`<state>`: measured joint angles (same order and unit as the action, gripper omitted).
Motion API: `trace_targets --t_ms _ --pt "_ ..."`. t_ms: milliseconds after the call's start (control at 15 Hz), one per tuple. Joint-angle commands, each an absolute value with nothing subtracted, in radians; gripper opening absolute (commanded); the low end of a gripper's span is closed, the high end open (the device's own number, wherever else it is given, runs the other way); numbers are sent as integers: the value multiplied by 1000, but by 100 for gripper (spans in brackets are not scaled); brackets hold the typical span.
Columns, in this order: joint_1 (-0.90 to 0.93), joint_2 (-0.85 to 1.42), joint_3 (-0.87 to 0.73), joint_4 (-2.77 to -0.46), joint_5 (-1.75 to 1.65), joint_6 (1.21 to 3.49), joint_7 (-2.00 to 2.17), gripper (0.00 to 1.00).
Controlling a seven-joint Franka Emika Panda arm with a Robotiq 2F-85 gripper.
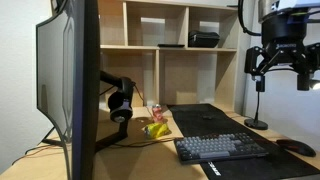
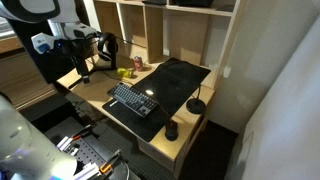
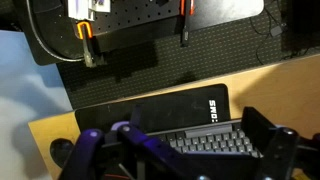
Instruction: Pick up the yellow can and set it upright
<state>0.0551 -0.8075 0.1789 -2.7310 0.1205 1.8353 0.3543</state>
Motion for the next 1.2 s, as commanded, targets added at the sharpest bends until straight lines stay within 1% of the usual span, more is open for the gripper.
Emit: trace_targets --t_ms 0,200,400,467,533,733,933,1067,1133 --pt "50 -808 183 -2730 123 1833 351 100" --pt "66 -791 161 -2712 232 1749 402 100" --pt "38 -800 210 -2701 324 1690 557 100" --pt "5 -608 225 -2540 341 1717 606 100" --pt "37 -795 208 -2697 310 1723 532 100" --pt "31 -681 214 -2583 325 1725 604 100" --pt "17 -509 256 -2542 378 1753 774 100" --pt "18 -421 262 -2520 412 1802 867 100" --pt "17 -356 266 -2511 432 1881 912 100"
